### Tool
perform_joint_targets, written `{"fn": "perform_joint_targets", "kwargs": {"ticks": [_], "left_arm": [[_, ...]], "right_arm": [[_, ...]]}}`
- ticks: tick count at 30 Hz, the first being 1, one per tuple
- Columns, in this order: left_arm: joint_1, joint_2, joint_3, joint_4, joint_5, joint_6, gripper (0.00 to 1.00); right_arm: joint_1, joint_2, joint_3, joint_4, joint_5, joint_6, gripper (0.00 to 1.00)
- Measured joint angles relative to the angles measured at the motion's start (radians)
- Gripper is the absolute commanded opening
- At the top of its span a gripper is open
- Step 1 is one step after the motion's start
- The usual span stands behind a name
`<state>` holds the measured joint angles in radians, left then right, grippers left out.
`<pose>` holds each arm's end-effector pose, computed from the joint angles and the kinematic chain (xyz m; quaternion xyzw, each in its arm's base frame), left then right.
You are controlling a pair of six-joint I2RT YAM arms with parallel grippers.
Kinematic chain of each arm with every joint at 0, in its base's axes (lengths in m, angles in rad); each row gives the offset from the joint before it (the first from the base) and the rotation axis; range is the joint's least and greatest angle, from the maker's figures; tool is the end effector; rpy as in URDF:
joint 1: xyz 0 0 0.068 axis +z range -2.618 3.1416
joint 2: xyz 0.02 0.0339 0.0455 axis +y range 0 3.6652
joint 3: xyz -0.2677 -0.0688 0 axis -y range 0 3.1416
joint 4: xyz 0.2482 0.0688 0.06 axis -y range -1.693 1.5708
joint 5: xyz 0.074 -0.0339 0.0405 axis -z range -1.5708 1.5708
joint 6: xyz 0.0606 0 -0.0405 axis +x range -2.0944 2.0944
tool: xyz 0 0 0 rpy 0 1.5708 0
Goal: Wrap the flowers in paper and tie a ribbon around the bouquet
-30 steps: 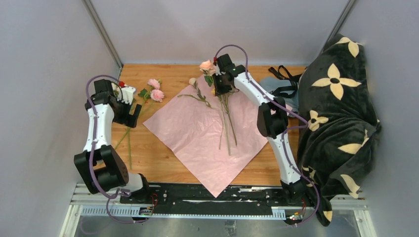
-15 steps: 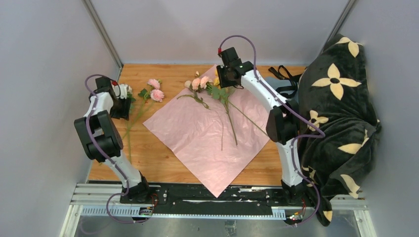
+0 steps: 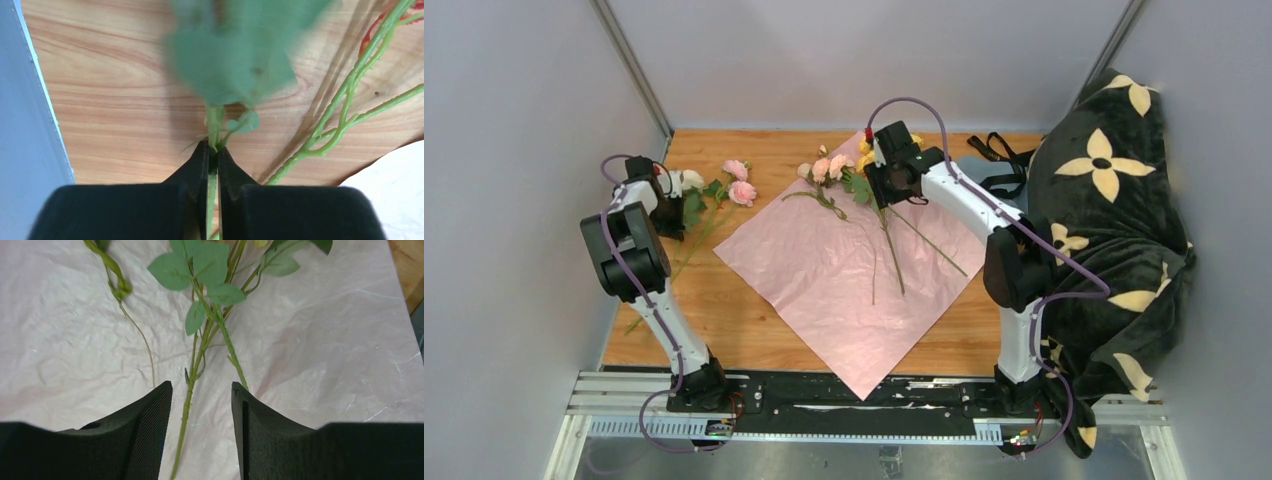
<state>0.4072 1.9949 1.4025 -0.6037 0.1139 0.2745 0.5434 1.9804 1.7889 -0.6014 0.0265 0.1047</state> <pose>0.3872 0.1595 0.1438 -0.0545 0.9795 0.0095 0.1939 0.4084 0.2448 0.2748 -0.1964 0.9042 0.1091 0.3633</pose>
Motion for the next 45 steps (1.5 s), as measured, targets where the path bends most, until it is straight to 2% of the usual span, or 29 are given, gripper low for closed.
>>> {"fn": "perform_joint_targets", "kwargs": {"ticks": [7,13,18,21,23,25,31,38,42,45], "left_arm": [[0.01,-0.029,-0.018,0.005,0.034,-0.023,0.0],[0.013,-0.214,-0.036,-0.002,0.074,-0.051,0.0],[0.013,-0.364,-0.028,-0.006,0.115,-0.056,0.0],[0.015,-0.418,-0.027,-0.02,0.141,-0.059,0.0],[0.015,-0.441,-0.027,-0.033,0.154,-0.059,0.0],[0.015,-0.472,-0.027,-0.048,0.172,-0.058,0.0],[0.015,-0.545,-0.009,-0.094,0.216,-0.052,0.0],[0.015,-0.607,0.0,-0.11,0.258,-0.05,0.0],[0.015,-0.613,0.003,-0.113,0.271,-0.051,0.0],[0.016,-0.613,0.003,-0.121,0.278,-0.051,0.0]], "right_arm": [[-0.01,0.014,-0.045,-0.087,0.0,-0.153,0.49],[-0.036,0.1,-0.006,-0.134,0.007,-0.24,0.47],[-0.043,0.182,0.033,-0.156,0.004,-0.274,0.39],[-0.045,0.219,0.053,-0.159,0.009,-0.284,0.29],[-0.047,0.236,0.065,-0.161,0.014,-0.29,0.13],[-0.05,0.248,0.074,-0.159,0.024,-0.296,0.01],[-0.051,0.238,0.086,-0.179,0.027,-0.301,0.0],[-0.037,0.088,0.108,-0.229,0.006,-0.24,0.0],[-0.021,-0.004,0.121,-0.19,-0.091,-0.123,0.0],[-0.015,-0.014,0.095,-0.101,-0.174,-0.003,0.0]]}}
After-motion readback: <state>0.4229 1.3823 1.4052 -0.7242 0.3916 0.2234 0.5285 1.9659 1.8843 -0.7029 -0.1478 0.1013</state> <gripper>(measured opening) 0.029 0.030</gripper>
